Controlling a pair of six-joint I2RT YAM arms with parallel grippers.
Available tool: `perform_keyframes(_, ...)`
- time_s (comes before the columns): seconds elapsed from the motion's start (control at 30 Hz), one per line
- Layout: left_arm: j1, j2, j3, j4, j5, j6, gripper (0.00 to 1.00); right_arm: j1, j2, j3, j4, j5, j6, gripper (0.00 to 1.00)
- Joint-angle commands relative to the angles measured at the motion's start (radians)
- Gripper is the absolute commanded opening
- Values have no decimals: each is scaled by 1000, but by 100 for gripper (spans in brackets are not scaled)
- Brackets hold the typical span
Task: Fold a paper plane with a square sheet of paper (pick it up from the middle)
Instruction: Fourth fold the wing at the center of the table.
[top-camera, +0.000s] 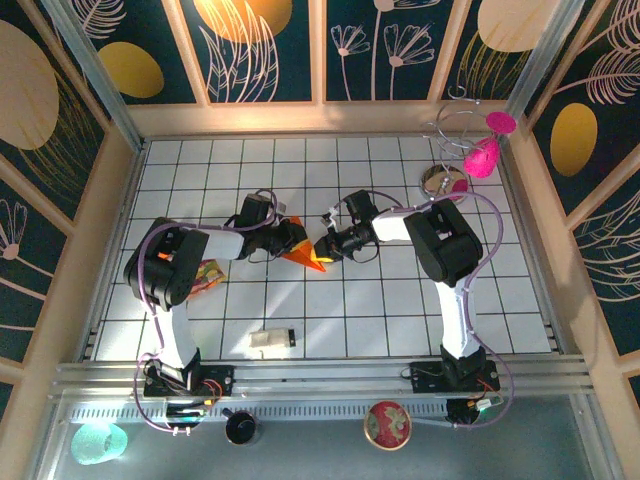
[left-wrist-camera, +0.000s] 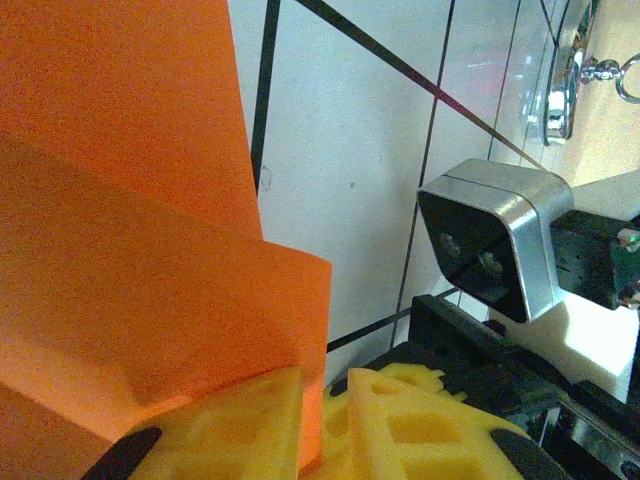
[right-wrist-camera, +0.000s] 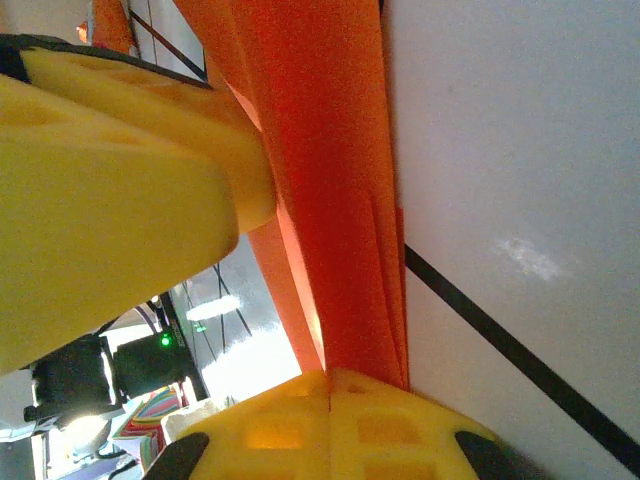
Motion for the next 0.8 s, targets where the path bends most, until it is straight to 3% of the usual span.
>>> perform_keyframes(0.0, -5, 20, 24, -34, -27, -6, 19, -4, 15, 16, -36, 9, -22, 7)
perform_keyframes(0.37, -5, 34, 36, -67, -51, -6, 18, -6, -92, -15, -65, 70, -49, 27)
perform_keyframes(0.6, -5, 28, 32, -63, -46, -8, 18, -3, -208, -71, -47, 187, -37, 26)
perform_keyframes(0.77, -5, 23, 27, -63, -47, -7, 18, 34, -224, -64, -31, 181, -50, 22)
